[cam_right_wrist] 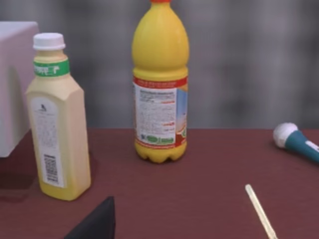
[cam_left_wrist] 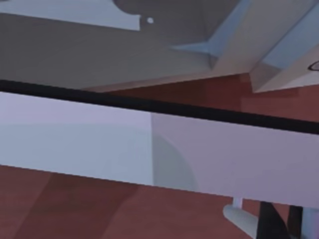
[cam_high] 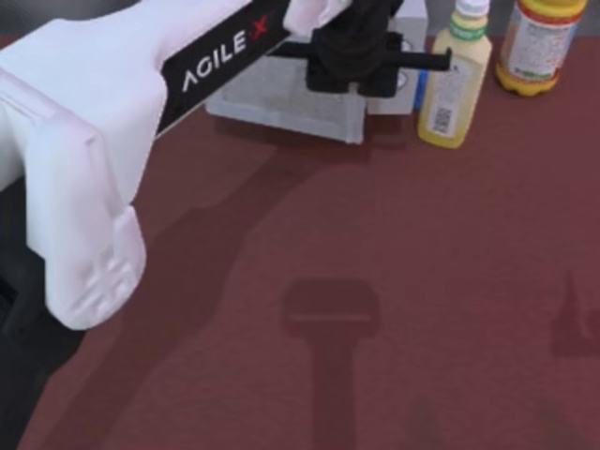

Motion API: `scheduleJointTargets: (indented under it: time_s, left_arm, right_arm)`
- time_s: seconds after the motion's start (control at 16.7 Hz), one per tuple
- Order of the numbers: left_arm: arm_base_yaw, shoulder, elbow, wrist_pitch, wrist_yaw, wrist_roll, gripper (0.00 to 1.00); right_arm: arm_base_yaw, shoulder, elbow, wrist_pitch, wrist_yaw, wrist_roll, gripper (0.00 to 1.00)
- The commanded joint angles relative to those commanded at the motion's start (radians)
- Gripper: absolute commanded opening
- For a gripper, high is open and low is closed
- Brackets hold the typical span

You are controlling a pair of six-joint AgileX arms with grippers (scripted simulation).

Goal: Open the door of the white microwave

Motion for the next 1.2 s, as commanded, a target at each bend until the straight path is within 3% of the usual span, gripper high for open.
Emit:
scheduleJointTargets:
  time_s: [0.66,1.2]
  left_arm:
    - [-0.007,0.001,-0.003,0.004,0.006,-0.002,0.0]
    - [0.011,-0.135,-0.237,0.124,0.049,0.099,0.0]
  right_arm:
    - [0.0,0.0,0.0,0.0,0.0,0.0,1.0]
    - [0.0,0.0,0.0,0.0,0.0,0.0,1.0]
